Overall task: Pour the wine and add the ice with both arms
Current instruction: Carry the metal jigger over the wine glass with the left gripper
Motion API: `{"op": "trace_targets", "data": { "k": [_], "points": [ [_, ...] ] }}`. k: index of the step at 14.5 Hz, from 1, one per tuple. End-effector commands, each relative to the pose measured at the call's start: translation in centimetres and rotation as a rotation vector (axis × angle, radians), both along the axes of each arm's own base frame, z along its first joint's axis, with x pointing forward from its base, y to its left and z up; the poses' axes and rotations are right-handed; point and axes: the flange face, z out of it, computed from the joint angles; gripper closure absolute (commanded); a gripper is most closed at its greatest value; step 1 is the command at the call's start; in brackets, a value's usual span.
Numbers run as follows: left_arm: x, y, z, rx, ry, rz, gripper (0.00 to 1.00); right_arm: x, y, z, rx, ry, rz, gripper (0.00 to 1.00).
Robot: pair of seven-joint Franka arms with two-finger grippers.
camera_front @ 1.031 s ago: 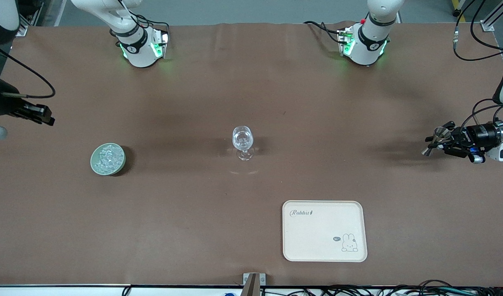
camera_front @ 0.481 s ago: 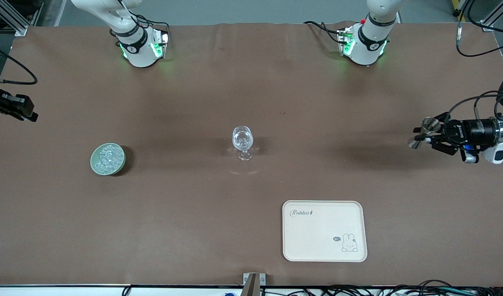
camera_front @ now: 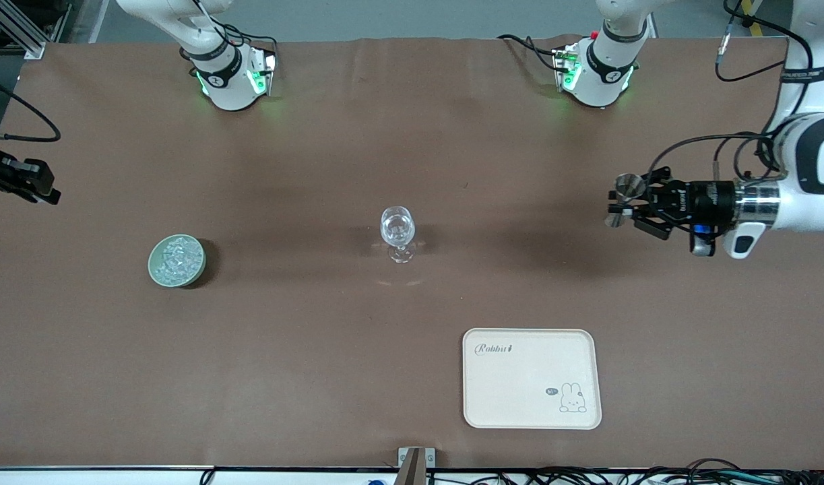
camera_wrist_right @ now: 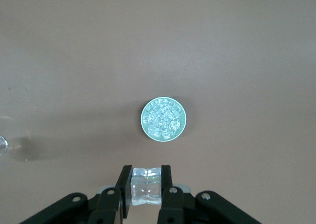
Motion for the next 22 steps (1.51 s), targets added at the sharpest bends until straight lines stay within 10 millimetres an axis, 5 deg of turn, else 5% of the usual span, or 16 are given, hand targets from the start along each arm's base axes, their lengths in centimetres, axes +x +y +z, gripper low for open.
{"op": "trace_targets", "data": {
  "k": [1,10,15,22],
  "points": [
    [-1.0,-3.3,0.8,0.024,0.017,0.018,1.0,-0.3,-0.5,0.2,0.009,-0.005,0.01,1.0],
    [-0.8,-14.3,0.3,0.077,0.051,0.066,1.0,-0.5,-0.9,0.1,0.037,0.003,0.002,1.0],
    [-1.2,-21.2,-2.3,0.127,0.056,0.097,1.0,-0.4,-0.7,0.0,0.039,0.005,0.01,1.0],
    [0.1,-28.6,-5.0,0.169,0.041,0.135,1.0,-0.4,-0.5,0.0,0.039,0.005,0.013,0.99]
  ]
}}
